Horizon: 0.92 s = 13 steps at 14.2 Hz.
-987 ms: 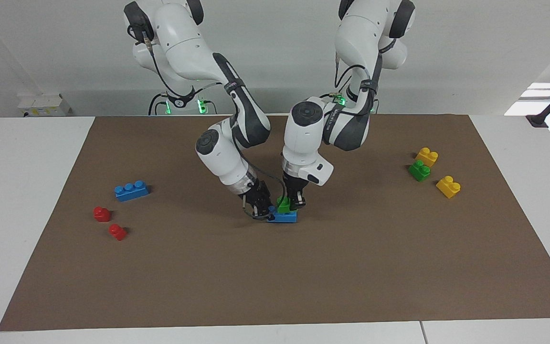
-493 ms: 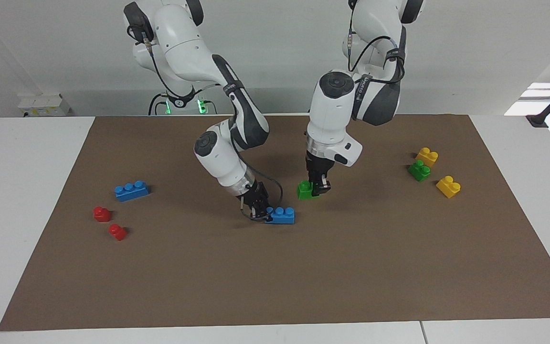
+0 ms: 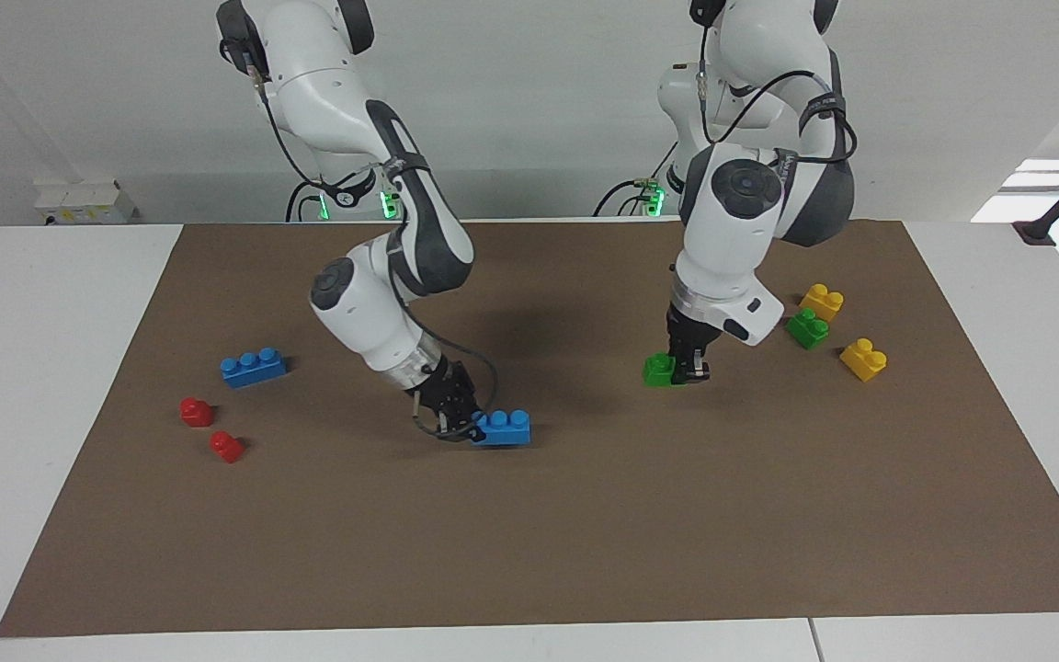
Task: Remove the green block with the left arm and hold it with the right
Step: 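Carry the green block with the left gripper while the right gripper carries the blue block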
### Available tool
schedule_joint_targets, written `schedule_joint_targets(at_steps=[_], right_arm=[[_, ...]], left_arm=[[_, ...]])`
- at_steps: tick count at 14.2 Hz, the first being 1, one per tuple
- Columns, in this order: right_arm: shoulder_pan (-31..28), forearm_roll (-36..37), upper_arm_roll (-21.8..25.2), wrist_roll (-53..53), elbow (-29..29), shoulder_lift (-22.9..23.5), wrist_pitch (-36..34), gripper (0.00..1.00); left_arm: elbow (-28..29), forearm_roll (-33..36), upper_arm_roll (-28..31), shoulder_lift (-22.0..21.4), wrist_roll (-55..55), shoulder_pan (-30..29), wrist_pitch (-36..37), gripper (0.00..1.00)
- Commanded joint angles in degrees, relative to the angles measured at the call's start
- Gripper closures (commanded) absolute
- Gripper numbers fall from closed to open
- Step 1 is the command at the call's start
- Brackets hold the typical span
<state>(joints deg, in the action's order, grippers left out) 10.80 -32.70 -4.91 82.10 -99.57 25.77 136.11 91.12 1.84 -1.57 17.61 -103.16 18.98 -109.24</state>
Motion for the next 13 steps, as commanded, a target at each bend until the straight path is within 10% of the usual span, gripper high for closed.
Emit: schedule_joint_targets(at_steps=[1, 13], right_arm=[[-6.91, -0.52, -0.71, -7.28, 1.92, -1.68, -8.81, 1.00], [-29.25, 4.22, -0.62, -31.73, -3.95, -5.38, -24.58, 1.00]], left_arm=[[4.32, -0.35, -0.54, -2.93, 10.13, -4.20, 0.34, 1.00], [18.13, -0.52, -0.54, -6.71, 48.11, -22.75, -14.68, 1.00]])
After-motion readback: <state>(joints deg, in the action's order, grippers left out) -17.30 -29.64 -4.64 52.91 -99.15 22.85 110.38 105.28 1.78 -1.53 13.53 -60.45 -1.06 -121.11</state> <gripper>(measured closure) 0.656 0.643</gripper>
